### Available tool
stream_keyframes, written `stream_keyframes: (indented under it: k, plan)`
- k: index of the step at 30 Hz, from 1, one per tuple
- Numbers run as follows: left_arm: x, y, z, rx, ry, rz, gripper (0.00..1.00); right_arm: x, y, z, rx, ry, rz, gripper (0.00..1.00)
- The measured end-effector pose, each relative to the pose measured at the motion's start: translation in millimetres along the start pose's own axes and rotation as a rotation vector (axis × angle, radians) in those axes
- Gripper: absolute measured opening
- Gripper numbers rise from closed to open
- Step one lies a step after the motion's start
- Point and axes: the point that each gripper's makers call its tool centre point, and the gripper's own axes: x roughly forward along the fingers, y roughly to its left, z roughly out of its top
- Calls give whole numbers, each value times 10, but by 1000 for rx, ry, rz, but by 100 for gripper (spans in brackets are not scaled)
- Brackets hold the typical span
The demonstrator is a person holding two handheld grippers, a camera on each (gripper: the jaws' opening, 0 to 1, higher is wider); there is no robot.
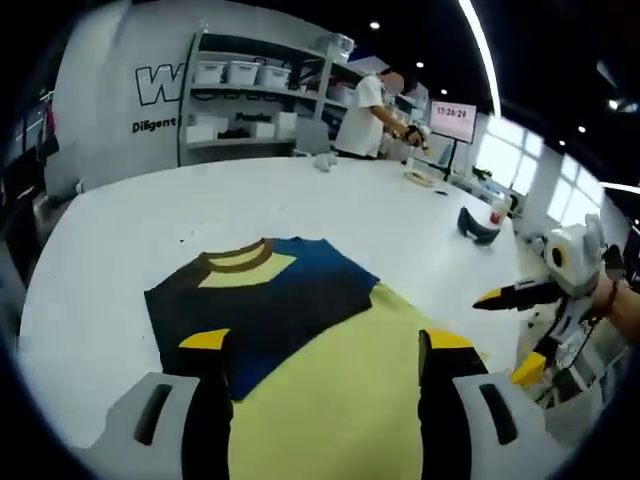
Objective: Fold the garment on the visible template until the final outline fits inside the template.
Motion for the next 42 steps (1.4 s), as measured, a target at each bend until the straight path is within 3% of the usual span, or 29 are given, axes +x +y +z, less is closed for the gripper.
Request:
stream_keyframes:
  k: [4, 14, 18, 22, 36, 41, 42]
  plan:
    - [-168, 82, -138, 19, 5, 25, 69, 13, -5, -40, 5, 12, -4, 99]
    - [-522, 318, -510, -53, 45, 98, 67, 76, 20, -152, 17, 33, 2, 99]
    - [-640, 406, -890, -80, 110, 129, 65, 90, 17, -221, 27, 48, 3, 99]
    - [-727, 441, -1120, -112, 144, 138, 62, 90, 2, -264, 34, 50, -3, 99]
    - [-859, 427, -1699, -173, 243, 165, 53, 104, -88, -526, 64, 92, -26, 96]
    - [-834, 413, -1806, -213, 259, 162, 45, 100, -118, -582, 59, 103, -38, 92]
    - [-821, 416, -1796, -189, 245, 159, 42, 97, -129, -591, 58, 105, -42, 91]
